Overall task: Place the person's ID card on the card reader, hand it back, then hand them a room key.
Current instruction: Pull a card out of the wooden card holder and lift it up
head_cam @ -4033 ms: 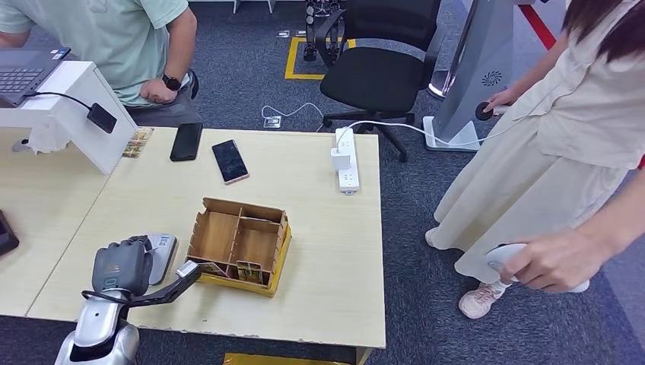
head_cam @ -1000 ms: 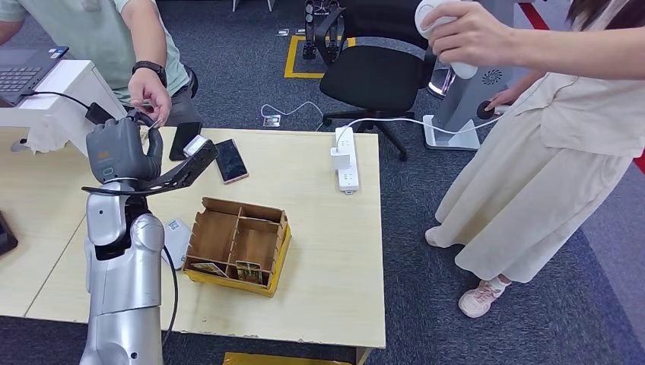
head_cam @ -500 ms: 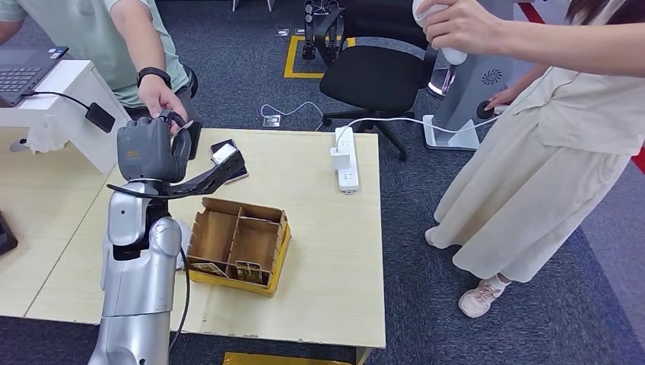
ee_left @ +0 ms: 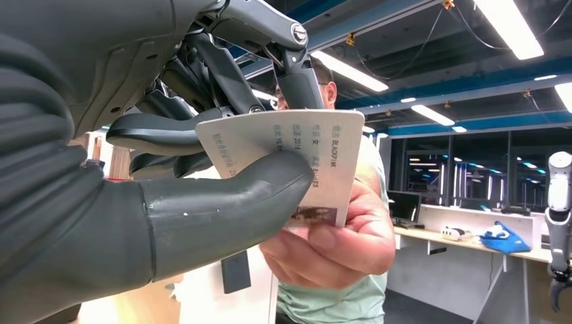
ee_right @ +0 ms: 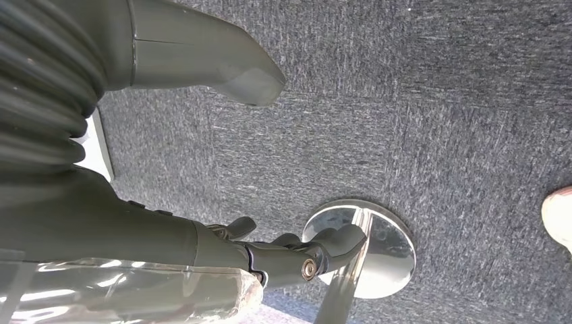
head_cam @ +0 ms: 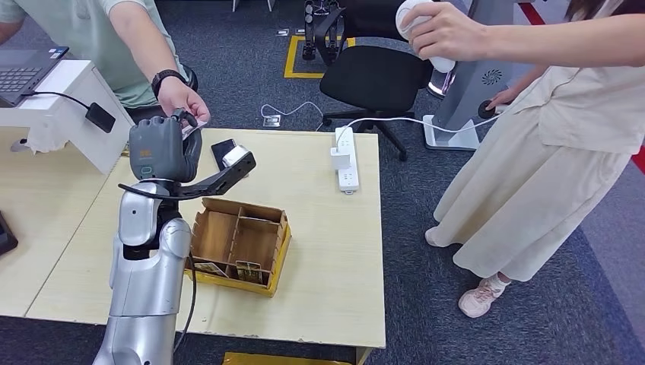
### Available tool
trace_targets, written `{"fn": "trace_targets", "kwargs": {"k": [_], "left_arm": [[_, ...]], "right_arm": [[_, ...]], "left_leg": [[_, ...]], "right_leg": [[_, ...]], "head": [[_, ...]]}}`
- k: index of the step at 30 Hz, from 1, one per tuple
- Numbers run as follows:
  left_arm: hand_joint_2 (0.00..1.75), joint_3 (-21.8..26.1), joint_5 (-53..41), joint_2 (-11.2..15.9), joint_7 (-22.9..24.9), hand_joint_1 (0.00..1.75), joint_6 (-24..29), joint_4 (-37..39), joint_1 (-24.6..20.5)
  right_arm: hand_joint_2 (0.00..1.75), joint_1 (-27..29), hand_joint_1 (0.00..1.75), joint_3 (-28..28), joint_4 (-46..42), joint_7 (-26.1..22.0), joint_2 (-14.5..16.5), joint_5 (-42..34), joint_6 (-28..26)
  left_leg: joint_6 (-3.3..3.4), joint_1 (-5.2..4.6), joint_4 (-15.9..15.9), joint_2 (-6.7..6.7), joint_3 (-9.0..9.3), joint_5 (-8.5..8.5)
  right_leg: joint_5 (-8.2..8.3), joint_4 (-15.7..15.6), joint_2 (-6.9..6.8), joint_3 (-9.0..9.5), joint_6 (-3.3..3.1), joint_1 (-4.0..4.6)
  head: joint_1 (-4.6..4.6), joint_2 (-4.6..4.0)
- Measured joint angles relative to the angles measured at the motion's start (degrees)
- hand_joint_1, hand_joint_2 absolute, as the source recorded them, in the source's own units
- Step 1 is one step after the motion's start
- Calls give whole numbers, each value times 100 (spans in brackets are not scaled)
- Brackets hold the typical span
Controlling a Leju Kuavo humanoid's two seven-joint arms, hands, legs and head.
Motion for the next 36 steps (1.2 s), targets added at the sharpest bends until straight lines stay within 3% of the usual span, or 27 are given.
{"fn": "trace_targets", "kwargs": {"k": [18,34,35,36], "left_arm": [[175,-5,-40,222,642,175,15,367,-63],[175,13,-40,302,526,175,87,415,-43],[175,19,-40,302,517,152,94,415,-40],[175,25,-40,302,514,108,99,415,-37]], "right_arm": [[175,5,0,-10,-2,52,0,-34,22],[175,6,0,-27,-2,50,0,-26,56],[175,6,0,-27,-2,50,0,-26,56],[175,6,0,-27,-2,50,0,-26,56]], "left_leg": [[0,0,0,0,-1,0],[1,-2,0,-1,-4,0],[0,-2,0,-1,-4,0],[0,-2,0,-1,-4,0]], "right_leg": [[0,0,0,0,0,0],[0,0,-1,0,0,-2],[0,0,-1,0,0,-2],[0,0,-1,0,0,-1]], "head": [[1,0],[1,0],[1,0],[1,0]]}}
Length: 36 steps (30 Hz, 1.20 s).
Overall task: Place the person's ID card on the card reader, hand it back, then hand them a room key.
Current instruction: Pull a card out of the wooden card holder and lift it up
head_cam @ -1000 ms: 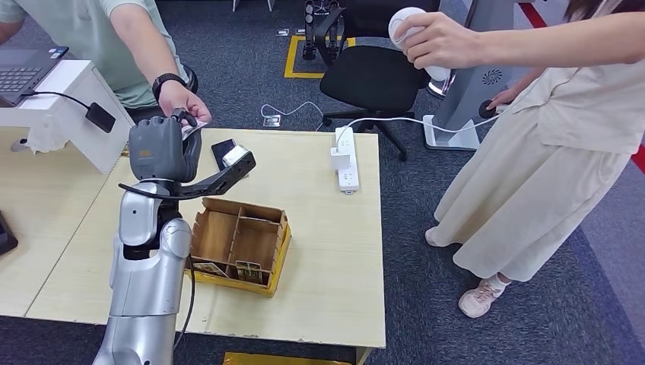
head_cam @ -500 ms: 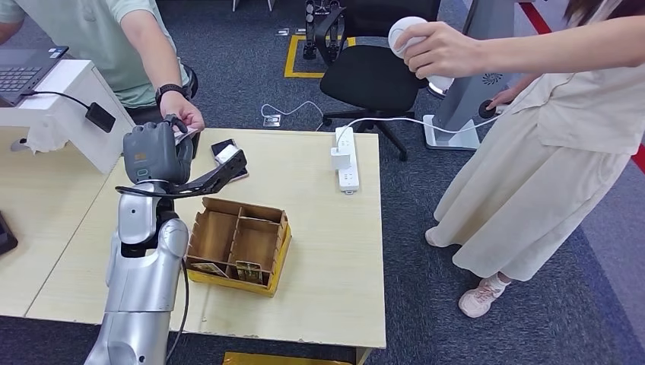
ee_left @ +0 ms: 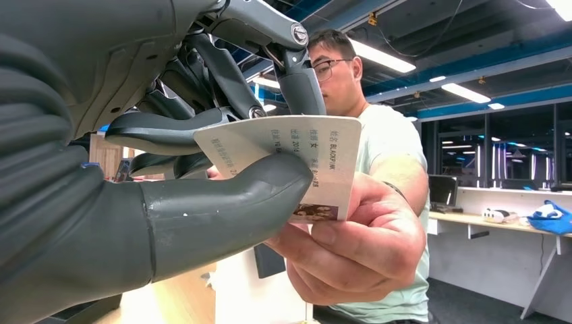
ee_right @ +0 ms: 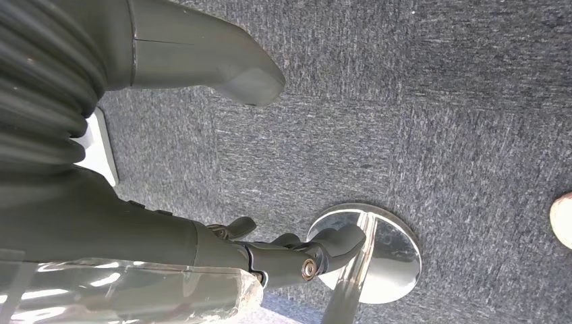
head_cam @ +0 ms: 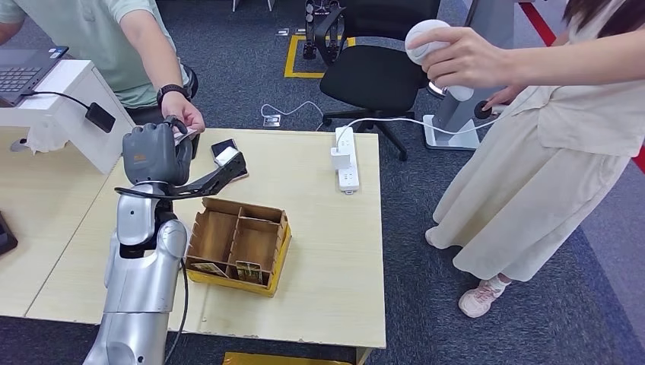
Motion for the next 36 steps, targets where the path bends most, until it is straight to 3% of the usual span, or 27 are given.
{"fn": "trace_targets", "kwargs": {"k": [2,3,22,28,36], "left_arm": [[175,8,0,0,-7,21,7,0,7],[175,10,0,0,-16,0,16,-1,11],[175,135,0,99,-58,0,112,-199,161],[175,139,0,247,197,0,143,-200,174],[175,163,0,467,20,0,125,-394,414]], "right_arm": [[175,0,0,0,0,0,0,2,0],[175,0,0,0,0,0,0,4,-1],[175,-3,0,2,2,-13,0,59,-52],[175,-3,0,2,2,-9,0,61,-54],[175,-2,0,1,2,-11,-1,53,-62]], "left_leg": [[0,0,0,0,0,0],[0,0,0,0,0,0],[2,0,0,-1,-2,1],[2,0,0,-1,-1,1],[2,0,-1,1,-2,1]], "right_leg": [[0,0,0,0,0,0],[0,0,0,0,0,0],[0,0,-2,0,0,0],[0,0,-1,0,0,0],[0,0,1,0,0,0]], "head": [[-1,0],[0,0],[1,0],[0,1],[1,0]]}}
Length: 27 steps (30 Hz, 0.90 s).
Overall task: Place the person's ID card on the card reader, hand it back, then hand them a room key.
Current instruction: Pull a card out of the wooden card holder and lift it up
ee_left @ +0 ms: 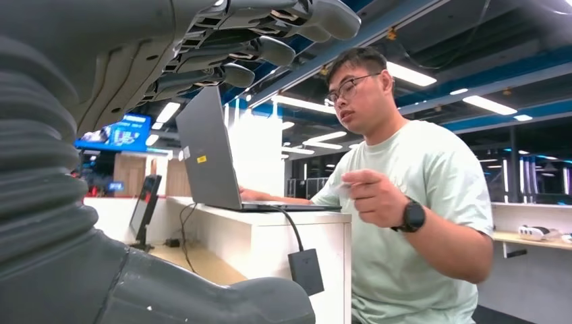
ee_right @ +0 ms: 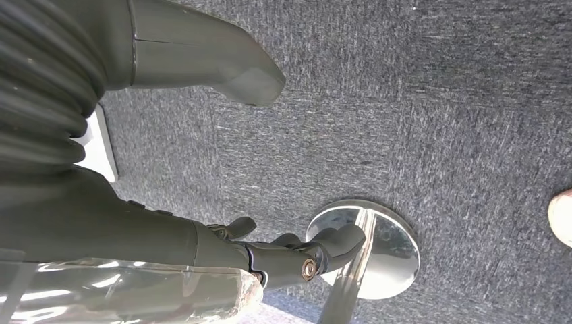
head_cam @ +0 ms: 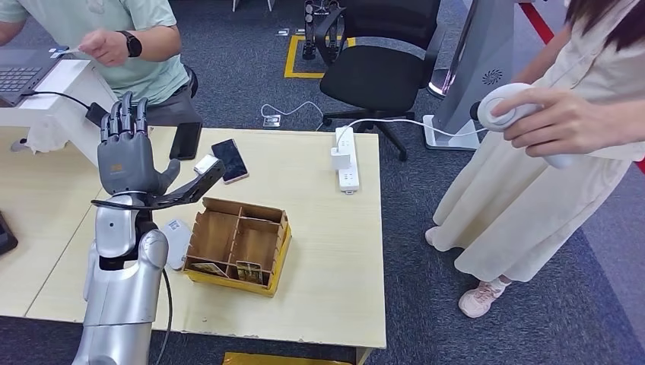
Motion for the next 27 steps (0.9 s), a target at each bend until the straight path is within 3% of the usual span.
{"fn": "trace_targets", "kwargs": {"k": [11,18,27], "left_arm": [[175,135,0,429,-313,0,101,-336,741],[175,318,-1,761,-99,0,212,-527,1135],[175,801,-1,770,-386,0,255,-868,1580]], "right_arm": [[175,-6,0,-14,-40,101,-11,-154,-107],[175,9,0,28,-222,296,-2,-394,-80],[175,41,0,36,-346,320,1,-480,-21]], "left_leg": [[0,0,-1,1,-3,0],[0,1,-1,0,-2,0],[0,0,-1,2,-2,0]], "right_leg": [[-1,0,0,-2,0,0],[-1,0,-1,-3,0,1],[-1,0,0,-3,0,0]], "head": [[0,0],[-1,0],[0,1]]}}
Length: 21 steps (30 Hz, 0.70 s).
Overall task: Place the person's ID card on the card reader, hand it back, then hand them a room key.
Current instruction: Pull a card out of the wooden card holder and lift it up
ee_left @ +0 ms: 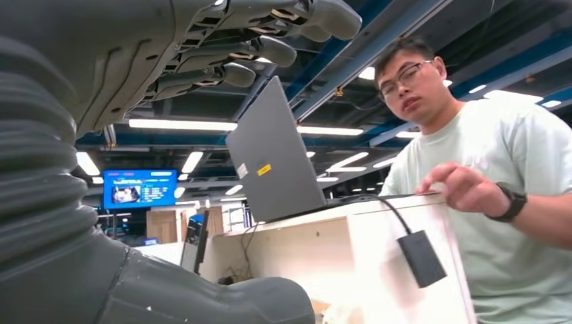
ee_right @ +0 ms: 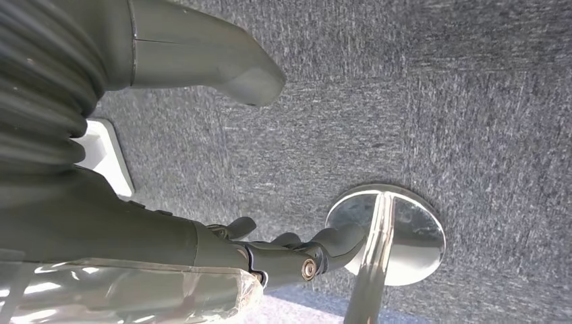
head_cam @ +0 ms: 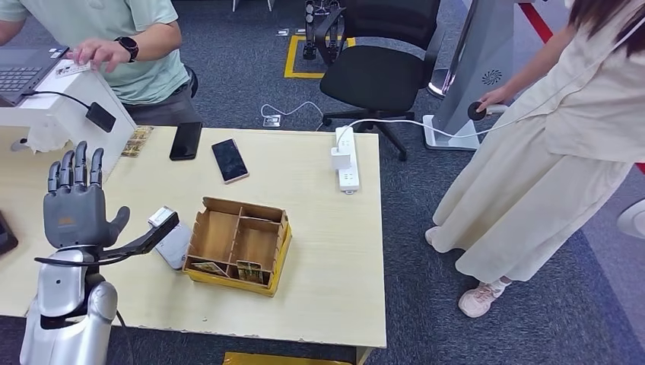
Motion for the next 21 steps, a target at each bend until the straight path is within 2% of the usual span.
{"fn": "trace_targets", "kwargs": {"k": [8,16,21], "left_arm": [[175,307,12,-54,-506,0,-38,-226,522],[175,462,133,-41,-750,0,-165,-461,1073],[175,514,195,-40,-799,0,-175,-554,1220]], "right_arm": [[175,26,0,-18,-63,-19,2,-52,2],[175,30,0,-131,-108,-118,3,16,15],[175,29,0,-175,-130,-126,5,29,14]], "left_leg": [[0,0,0,1,-1,-1],[-1,1,0,0,-2,-1],[-1,0,0,-2,-3,-1]], "right_leg": [[-1,0,0,-1,1,0],[-2,0,-1,-2,1,0],[-2,0,-5,-1,1,0]], "head": [[-1,-1],[-1,1],[-1,0]]}}
